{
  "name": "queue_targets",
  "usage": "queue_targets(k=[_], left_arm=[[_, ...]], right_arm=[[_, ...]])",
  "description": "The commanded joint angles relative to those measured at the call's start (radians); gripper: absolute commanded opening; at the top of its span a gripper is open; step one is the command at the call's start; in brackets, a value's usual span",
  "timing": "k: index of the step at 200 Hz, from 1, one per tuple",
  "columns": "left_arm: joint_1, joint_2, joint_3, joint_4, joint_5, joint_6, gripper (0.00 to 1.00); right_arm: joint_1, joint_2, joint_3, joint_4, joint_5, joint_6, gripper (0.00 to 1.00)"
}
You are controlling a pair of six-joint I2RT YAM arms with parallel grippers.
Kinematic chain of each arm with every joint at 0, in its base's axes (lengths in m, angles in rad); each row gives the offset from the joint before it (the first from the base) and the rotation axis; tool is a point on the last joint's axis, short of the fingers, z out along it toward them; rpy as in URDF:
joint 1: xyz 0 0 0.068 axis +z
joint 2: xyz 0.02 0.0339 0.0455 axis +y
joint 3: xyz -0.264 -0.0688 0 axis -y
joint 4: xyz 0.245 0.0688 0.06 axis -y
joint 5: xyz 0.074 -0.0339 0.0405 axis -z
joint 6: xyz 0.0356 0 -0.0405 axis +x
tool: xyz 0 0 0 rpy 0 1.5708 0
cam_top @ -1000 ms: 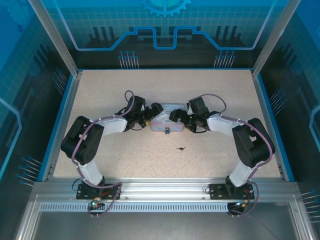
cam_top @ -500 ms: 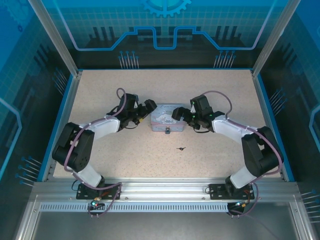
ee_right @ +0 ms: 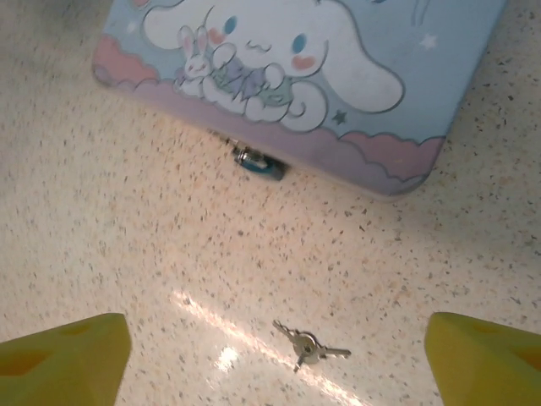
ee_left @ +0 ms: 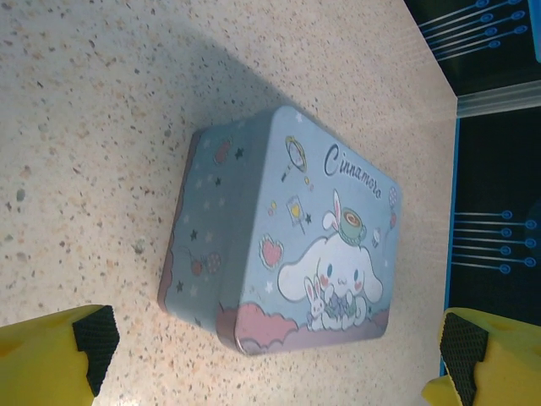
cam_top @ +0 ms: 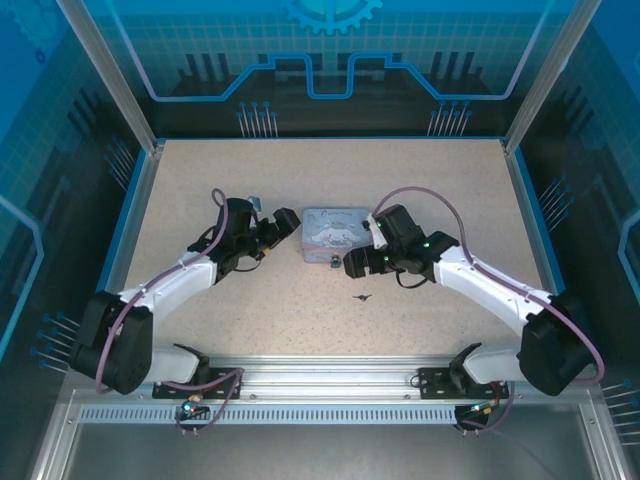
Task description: Unlock the padlock with the key
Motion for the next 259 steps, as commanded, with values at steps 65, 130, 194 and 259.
queue_targets(k=[65, 130, 194, 259], left_arm=[[-0.036, -0.039, -0.004, -0.048, 0.033, -0.034, 0.99], [-0.039, -0.017, 0.007, -0.032, 0.046, -0.043, 0.99], [-0.039, 0.026, 0.034, -0.027, 0.062, -0.029, 0.99], [-0.039, 0.060, 0.058, -0.013, 0.074, -0.030, 0.99]], right_arm=[[0.100, 0.076, -0.021, -0.136, 0.131, -0.166, 0.73], [0.169, 0.247, 0.055, -0.172, 0.209, -0.183, 0.61], [0.198, 0.330, 0.084, -0.180, 0.205, -0.194, 0.45], [0.202, 0.364, 0.104, -0.194, 0.186, -0.193, 0.46]])
